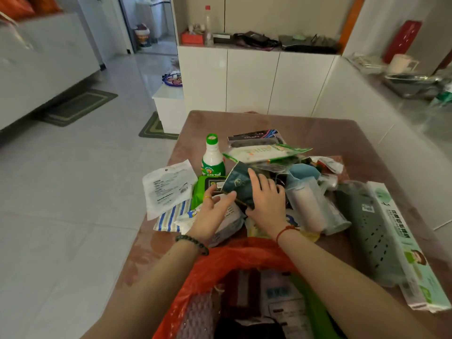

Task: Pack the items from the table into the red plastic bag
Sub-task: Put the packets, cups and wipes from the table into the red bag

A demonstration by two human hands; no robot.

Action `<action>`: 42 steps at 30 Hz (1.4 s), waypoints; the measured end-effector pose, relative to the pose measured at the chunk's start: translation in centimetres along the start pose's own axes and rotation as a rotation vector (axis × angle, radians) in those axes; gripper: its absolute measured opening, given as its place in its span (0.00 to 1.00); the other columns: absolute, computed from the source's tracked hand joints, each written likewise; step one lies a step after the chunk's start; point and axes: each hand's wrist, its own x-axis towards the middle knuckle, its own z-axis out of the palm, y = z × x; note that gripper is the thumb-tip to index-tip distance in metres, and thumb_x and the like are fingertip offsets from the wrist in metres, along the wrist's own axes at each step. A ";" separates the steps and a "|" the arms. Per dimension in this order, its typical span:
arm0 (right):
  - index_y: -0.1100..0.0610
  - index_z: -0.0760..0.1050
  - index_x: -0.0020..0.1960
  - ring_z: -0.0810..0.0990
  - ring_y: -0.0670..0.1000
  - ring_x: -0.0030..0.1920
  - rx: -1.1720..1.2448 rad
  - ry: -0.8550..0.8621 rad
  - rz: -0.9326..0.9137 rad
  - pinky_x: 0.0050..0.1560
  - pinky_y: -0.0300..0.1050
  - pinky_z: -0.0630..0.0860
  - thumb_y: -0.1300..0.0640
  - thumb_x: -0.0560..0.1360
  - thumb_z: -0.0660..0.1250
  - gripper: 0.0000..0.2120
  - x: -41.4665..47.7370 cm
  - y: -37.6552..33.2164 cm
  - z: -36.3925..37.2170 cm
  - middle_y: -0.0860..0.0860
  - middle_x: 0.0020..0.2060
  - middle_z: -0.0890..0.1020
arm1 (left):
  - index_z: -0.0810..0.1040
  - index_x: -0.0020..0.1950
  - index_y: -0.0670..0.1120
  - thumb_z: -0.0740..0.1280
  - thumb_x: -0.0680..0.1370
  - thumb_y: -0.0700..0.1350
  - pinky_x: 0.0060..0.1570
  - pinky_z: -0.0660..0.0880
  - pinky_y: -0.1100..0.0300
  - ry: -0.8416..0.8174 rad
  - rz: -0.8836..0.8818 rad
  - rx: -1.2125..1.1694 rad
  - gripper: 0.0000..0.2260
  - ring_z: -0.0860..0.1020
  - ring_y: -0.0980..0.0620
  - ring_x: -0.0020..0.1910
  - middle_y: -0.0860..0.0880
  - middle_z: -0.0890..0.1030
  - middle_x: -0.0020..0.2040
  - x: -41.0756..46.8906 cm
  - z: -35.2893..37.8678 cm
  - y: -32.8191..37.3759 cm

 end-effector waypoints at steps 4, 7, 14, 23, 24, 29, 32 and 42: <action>0.56 0.63 0.69 0.73 0.54 0.62 0.273 0.231 -0.112 0.61 0.53 0.70 0.51 0.61 0.74 0.40 -1.3 0.4 -2.5 0.54 0.62 0.77 | 0.65 0.68 0.52 0.65 0.72 0.58 0.64 0.69 0.45 0.041 -0.056 -0.203 0.27 0.71 0.47 0.64 0.49 0.74 0.64 -0.5 -0.5 2.6; 0.53 0.63 0.69 0.67 0.50 0.66 0.226 0.375 -0.290 0.69 0.52 0.61 0.54 0.64 0.73 0.36 -3.7 0.0 -5.4 0.51 0.65 0.75 | 0.74 0.58 0.52 0.63 0.69 0.61 0.50 0.78 0.49 -0.147 -0.142 -0.354 0.22 0.82 0.46 0.51 0.45 0.84 0.52 -1.8 -1.1 5.2; 0.37 0.56 0.69 0.55 0.42 0.72 0.467 -0.156 -0.330 0.72 0.42 0.54 0.38 0.65 0.69 0.38 -10.1 1.5 -13.0 0.38 0.70 0.59 | 0.66 0.62 0.60 0.66 0.70 0.46 0.57 0.75 0.50 -0.209 0.032 0.030 0.22 0.78 0.50 0.55 0.50 0.77 0.59 -6.7 -1.7 3.1; 0.43 0.52 0.72 0.65 0.43 0.64 0.597 -0.038 0.269 0.64 0.45 0.67 0.42 0.61 0.74 0.46 -17.9 1.9 -13.9 0.43 0.68 0.65 | 0.68 0.64 0.57 0.63 0.73 0.61 0.67 0.65 0.55 -0.255 0.285 0.488 0.21 0.72 0.53 0.62 0.49 0.74 0.65 -7.7 -1.1 -2.5; 0.44 0.52 0.73 0.66 0.44 0.64 0.623 -0.019 0.386 0.64 0.46 0.68 0.41 0.61 0.73 0.47 -18.7 2.3 -13.4 0.45 0.67 0.66 | 0.66 0.67 0.52 0.64 0.73 0.58 0.67 0.65 0.57 -0.240 0.387 0.697 0.25 0.71 0.53 0.63 0.48 0.72 0.66 -7.3 -1.4 -3.2; 0.43 0.53 0.73 0.66 0.48 0.67 0.604 -0.361 0.450 0.66 0.46 0.67 0.39 0.61 0.72 0.46 -22.9 1.0 -11.1 0.48 0.69 0.66 | 0.71 0.65 0.47 0.64 0.74 0.53 0.61 0.70 0.54 -0.261 0.369 1.225 0.21 0.74 0.45 0.61 0.44 0.77 0.61 -6.3 -2.1 -5.9; 0.46 0.54 0.74 0.65 0.49 0.69 0.636 -0.398 0.493 0.67 0.44 0.63 0.40 0.64 0.71 0.44 -22.5 0.2 -9.9 0.49 0.70 0.65 | 0.77 0.57 0.43 0.61 0.77 0.45 0.54 0.69 0.59 -0.153 0.386 1.005 0.12 0.76 0.46 0.56 0.44 0.80 0.56 -6.0 -1.3 -5.2; 0.51 0.50 0.73 0.67 0.64 0.65 0.132 -0.281 0.585 0.60 0.55 0.69 0.31 0.68 0.59 0.42 -16.6 -0.2 -6.4 0.64 0.68 0.63 | 0.74 0.39 0.54 0.64 0.76 0.47 0.34 0.69 0.69 -0.483 0.306 0.639 0.06 0.72 0.66 0.27 0.58 0.77 0.29 -6.8 -1.2 -2.8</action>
